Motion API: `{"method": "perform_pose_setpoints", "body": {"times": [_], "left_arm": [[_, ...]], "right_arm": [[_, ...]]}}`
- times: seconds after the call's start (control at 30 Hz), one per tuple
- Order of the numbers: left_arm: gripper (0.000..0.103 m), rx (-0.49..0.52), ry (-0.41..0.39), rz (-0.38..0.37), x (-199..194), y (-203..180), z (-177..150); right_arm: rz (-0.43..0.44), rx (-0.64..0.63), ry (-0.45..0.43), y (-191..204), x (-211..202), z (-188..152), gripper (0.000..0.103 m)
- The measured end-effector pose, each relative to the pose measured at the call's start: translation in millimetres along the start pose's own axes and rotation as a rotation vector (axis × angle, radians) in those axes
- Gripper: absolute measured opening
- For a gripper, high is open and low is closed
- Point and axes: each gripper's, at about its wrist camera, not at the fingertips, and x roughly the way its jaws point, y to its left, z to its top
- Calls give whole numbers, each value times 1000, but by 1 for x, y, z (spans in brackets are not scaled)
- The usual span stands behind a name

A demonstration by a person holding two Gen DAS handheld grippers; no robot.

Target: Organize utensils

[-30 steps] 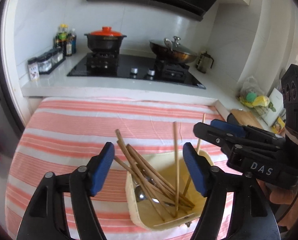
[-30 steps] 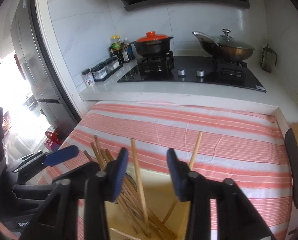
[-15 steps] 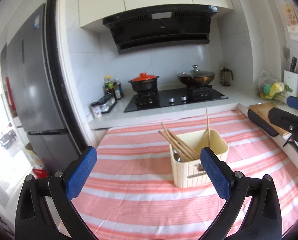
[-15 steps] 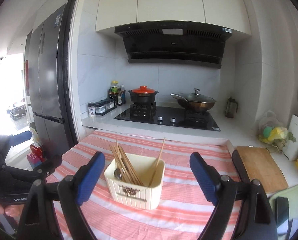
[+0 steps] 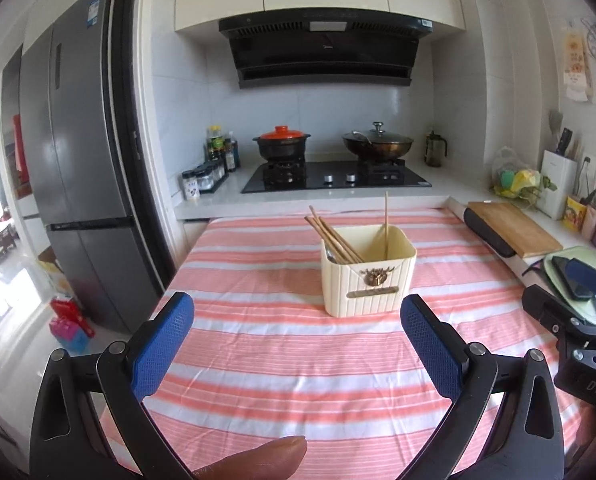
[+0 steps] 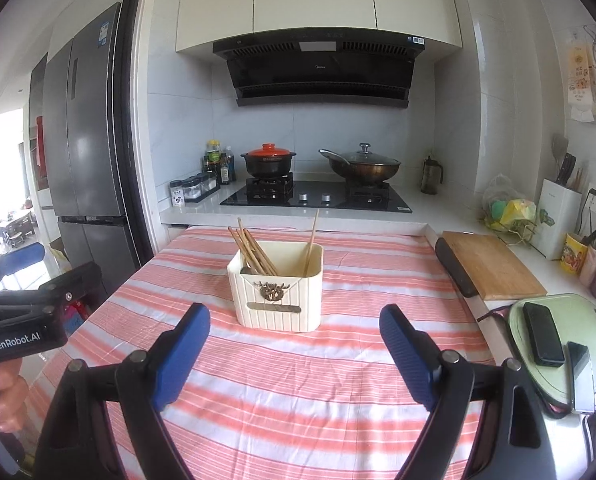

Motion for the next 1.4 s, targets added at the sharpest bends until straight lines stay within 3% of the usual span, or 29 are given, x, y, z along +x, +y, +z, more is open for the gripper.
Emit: {"method": "perform_pose_setpoints", "body": {"times": [0.27, 1.4], "left_arm": [[103, -5, 12, -2, -8, 3, -3], [103, -7, 7, 4, -12, 11, -2]], "right_arm": [[0, 35, 7, 2, -16, -3, 88], [4, -58, 16, 29, -27, -1, 88]]}}
